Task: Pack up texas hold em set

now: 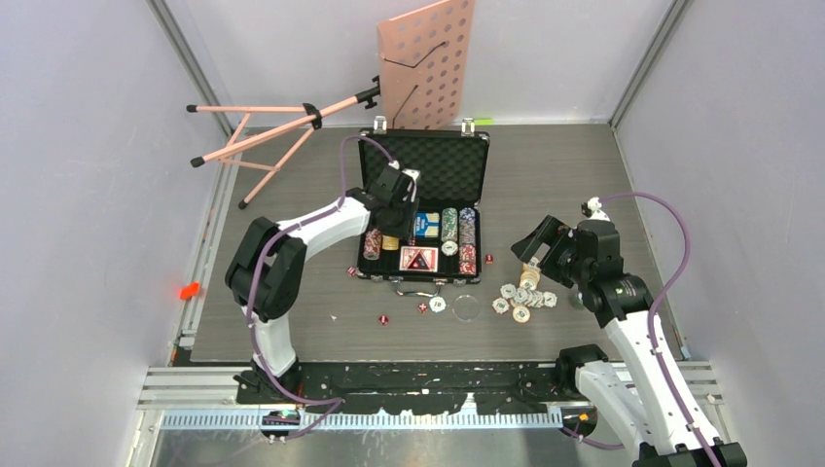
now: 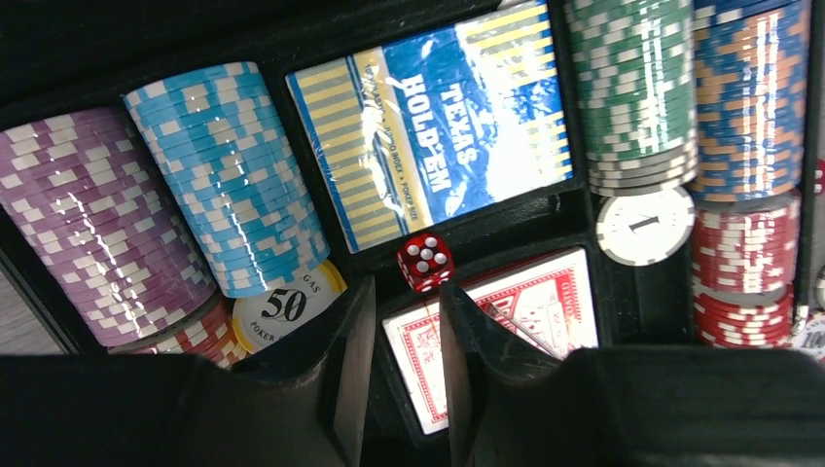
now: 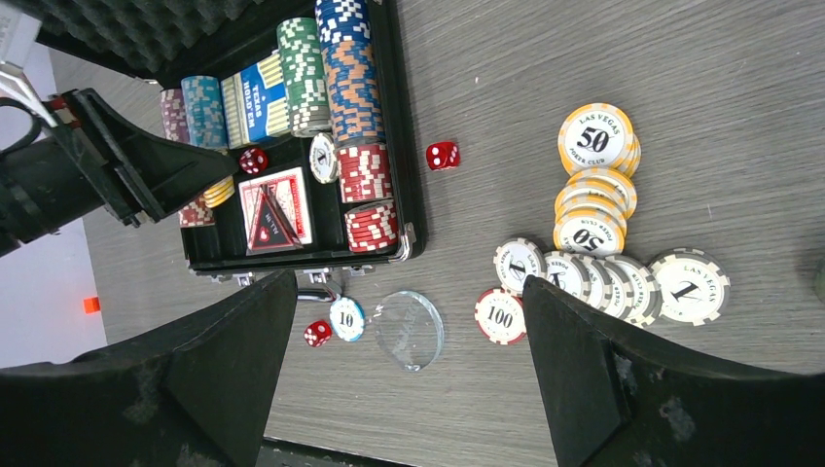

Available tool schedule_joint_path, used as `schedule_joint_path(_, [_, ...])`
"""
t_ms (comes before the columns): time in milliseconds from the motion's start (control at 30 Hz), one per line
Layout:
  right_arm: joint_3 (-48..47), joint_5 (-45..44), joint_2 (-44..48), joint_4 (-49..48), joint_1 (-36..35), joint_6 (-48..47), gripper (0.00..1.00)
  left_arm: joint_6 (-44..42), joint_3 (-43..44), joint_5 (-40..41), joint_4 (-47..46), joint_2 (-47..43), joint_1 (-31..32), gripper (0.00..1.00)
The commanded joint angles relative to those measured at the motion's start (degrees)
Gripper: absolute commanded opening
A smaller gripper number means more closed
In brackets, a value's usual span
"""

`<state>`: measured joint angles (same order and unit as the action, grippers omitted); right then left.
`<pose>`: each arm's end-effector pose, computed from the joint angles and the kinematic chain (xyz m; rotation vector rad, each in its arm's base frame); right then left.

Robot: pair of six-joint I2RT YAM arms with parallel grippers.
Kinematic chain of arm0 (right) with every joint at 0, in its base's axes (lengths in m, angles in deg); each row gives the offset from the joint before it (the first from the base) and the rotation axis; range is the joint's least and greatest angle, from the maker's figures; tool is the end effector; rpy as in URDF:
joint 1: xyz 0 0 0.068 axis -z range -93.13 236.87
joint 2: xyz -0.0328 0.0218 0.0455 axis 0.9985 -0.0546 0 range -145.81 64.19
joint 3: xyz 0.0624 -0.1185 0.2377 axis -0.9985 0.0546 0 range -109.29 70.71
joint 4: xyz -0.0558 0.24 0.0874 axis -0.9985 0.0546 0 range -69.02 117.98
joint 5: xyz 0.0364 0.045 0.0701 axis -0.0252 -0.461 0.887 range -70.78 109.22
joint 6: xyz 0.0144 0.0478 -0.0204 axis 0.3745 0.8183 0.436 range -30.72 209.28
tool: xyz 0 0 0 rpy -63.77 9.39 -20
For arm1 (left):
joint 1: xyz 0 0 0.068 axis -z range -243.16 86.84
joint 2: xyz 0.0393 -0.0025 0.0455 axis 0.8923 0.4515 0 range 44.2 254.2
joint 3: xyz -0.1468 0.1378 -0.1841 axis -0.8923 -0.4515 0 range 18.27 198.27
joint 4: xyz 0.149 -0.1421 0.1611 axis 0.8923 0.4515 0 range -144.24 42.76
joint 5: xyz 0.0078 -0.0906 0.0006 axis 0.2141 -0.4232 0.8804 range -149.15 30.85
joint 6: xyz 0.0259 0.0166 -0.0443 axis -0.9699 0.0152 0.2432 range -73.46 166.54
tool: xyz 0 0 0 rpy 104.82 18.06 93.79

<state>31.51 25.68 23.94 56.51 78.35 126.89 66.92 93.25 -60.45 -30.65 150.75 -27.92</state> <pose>0.1501 0.0266 0.2744 0.5062 2.2071 0.5636 0.3246 -0.2303 0.1995 0.3434 2.5618 -0.4042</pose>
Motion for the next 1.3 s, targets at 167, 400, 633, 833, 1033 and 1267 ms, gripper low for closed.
schedule_joint_path(167, [-0.9, -0.5, -0.1, -2.0, -0.1, -0.7, 0.92, 0.3, 3.1, -3.6, -1.5, -2.3, 0.7, 0.22])
schedule_joint_path(400, [-0.7, -0.6, 0.4, -1.9, -0.1, -0.9, 0.92, 1.1, 3.9, -4.9, -1.6, 1.2, 0.9, 0.21])
schedule_joint_path(633, [-0.6, -0.6, 0.4, -1.9, -0.1, -0.9, 0.92, 0.2, 4.7, 0.0, 0.4, 3.9, 0.8, 0.2])
schedule_joint_path(833, [-0.6, -1.1, 1.0, -1.0, -0.1, -1.1, 0.92, -1.0, 3.4, 9.7, 2.4, 1.7, 0.8, 0.18])
schedule_joint_path(1033, [-0.6, -1.2, 1.3, -0.9, -0.1, -0.8, 0.92, -2.6, 3.2, 12.4, 3.9, -0.1, 0.9, 0.17])
schedule_joint_path(1267, [-0.6, -0.7, 1.1, -0.9, -0.1, -0.3, 0.92, -2.0, 2.7, 8.3, 1.8, -0.3, 0.9, 0.35])
